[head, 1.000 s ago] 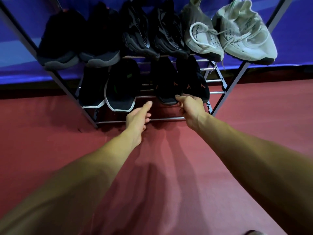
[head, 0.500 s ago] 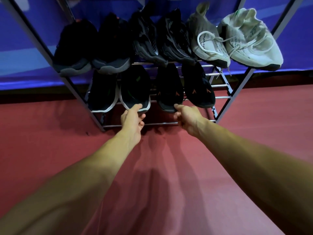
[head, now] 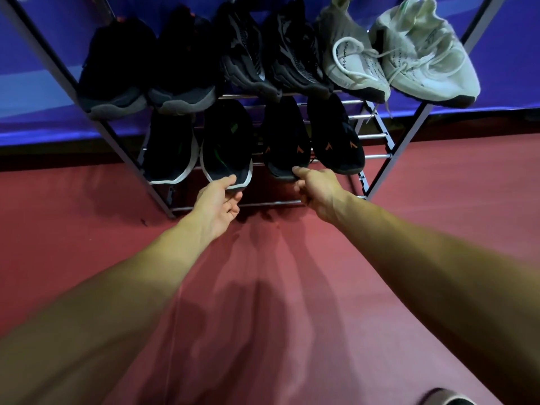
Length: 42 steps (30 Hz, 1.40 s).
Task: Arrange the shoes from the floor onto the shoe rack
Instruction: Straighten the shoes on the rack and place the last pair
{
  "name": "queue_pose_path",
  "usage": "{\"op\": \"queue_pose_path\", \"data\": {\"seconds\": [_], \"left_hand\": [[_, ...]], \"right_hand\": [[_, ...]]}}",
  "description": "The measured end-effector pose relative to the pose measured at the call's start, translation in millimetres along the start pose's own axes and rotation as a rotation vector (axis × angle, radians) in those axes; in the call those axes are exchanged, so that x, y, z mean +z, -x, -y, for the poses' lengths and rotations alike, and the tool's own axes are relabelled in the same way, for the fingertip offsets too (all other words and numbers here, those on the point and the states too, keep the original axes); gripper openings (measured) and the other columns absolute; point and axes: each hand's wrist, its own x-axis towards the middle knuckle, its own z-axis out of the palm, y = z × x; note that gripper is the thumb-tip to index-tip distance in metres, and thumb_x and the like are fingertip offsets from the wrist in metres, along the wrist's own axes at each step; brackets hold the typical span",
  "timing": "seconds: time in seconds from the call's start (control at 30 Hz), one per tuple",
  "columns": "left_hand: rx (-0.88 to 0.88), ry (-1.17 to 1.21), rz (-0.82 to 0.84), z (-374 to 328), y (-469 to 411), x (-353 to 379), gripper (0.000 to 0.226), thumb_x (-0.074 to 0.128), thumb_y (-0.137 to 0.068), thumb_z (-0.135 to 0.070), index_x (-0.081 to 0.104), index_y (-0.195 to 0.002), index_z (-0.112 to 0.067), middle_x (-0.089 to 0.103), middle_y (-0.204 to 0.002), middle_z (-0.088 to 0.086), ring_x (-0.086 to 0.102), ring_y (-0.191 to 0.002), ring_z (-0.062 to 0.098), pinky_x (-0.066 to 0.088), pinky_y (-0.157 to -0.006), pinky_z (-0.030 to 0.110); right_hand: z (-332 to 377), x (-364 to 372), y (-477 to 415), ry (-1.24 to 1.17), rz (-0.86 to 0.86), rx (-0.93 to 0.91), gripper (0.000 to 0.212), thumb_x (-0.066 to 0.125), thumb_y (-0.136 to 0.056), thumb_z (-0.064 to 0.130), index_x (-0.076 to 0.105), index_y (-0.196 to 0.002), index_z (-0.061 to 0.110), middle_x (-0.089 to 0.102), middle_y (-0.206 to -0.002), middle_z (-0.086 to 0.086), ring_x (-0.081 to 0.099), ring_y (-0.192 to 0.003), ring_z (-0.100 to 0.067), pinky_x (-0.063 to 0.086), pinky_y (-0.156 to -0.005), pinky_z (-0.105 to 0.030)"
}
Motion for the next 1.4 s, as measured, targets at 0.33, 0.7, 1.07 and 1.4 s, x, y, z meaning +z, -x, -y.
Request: {"op": "queue_pose_path", "data": {"seconds": [0.33,0.7,1.07,1.4], "left_hand": [[0.032,-0.126,-0.017,0.1,-1.6,0.4,0.021,0.068,-0.091,-0.031,0.063,-0.109,-0.021,0.074,-0.096,0.002,0.061,-0.07,0.011,0.038,-0.057,0.023],[0.175,-0.435,-0.216,-7.9,-6.3,10.5,0.047,0.07,-0.084,-0.04,0.057,-0.116,-0.01,0.059,-0.091,0.002,0.055,-0.074,0.013,0.043,-0.058,0.025],[0.32,-0.511,-0.09,-64.5,86.4,78.1,0.041,0.064,-0.078,-0.03,0.062,-0.111,-0.005,0.063,-0.104,0.006,0.059,-0.092,0.021,0.048,-0.074,0.029],[0.012,-0.084,0.189,-85.5,140.1,141.1,0.034,0.066,-0.083,-0.035,0.064,-0.112,-0.017,0.066,-0.097,0.001,0.059,-0.083,0.012,0.04,-0.065,0.026]], "right_hand": [[4.3,-7.1,6.5,0.032,0.018,0.03,0.017,0.063,-0.098,0.024,0.06,-0.089,0.01,0.051,-0.04,0.008,0.045,-0.048,-0.01,0.026,-0.044,-0.021],[25.9,-11.4,14.6,0.541,-0.113,-0.115,0.036,0.069,-0.089,0.043,0.068,-0.088,0.007,0.067,-0.074,-0.005,0.064,-0.064,-0.018,0.052,-0.062,-0.025],[122.0,-24.9,91.1,-0.277,0.173,-0.082,0.016,0.059,-0.086,0.027,0.062,-0.095,0.014,0.069,-0.093,-0.003,0.058,-0.062,-0.01,0.039,-0.057,-0.023],[144.6,-14.5,106.9,-0.319,-0.135,-0.059,0.017,0.063,-0.094,0.027,0.064,-0.095,0.01,0.065,-0.076,-0.003,0.055,-0.048,-0.009,0.038,-0.038,-0.018]]}}
